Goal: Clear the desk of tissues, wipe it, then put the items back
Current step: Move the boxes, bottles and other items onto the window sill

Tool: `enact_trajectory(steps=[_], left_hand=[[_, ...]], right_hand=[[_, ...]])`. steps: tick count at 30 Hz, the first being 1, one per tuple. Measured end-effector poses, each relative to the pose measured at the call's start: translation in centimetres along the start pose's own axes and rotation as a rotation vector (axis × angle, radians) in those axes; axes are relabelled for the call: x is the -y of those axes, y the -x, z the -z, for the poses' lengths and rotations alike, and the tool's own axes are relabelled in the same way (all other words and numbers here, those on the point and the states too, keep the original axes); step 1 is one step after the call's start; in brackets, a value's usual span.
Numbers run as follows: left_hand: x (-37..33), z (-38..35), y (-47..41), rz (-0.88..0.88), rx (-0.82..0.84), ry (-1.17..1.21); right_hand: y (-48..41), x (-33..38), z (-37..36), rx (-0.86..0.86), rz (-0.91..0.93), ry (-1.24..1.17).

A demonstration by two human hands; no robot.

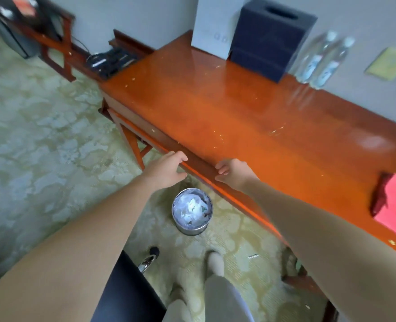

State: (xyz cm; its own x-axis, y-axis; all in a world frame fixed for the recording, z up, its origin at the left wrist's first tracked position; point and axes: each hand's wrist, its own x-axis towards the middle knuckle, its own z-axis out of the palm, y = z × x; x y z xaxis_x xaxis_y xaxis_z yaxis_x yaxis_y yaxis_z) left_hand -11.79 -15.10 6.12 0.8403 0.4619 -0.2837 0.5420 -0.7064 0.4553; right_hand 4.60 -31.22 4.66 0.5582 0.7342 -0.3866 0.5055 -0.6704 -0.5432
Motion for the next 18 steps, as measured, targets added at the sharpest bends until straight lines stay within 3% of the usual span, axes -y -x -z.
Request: enact_trajectory(steps=[8,18], left_hand=[[-10.4,1.6,-8.8,-0.126,0.037,-0.019],[-24.5,1.9,-27.5,-0.175,0.071,0.069]], right_hand=[[-1.3,-7.1,13.4,-0.253,-0.154,-0.049],[-10.7,-17.3,28.0,-0.436,-0.312,-0.136]])
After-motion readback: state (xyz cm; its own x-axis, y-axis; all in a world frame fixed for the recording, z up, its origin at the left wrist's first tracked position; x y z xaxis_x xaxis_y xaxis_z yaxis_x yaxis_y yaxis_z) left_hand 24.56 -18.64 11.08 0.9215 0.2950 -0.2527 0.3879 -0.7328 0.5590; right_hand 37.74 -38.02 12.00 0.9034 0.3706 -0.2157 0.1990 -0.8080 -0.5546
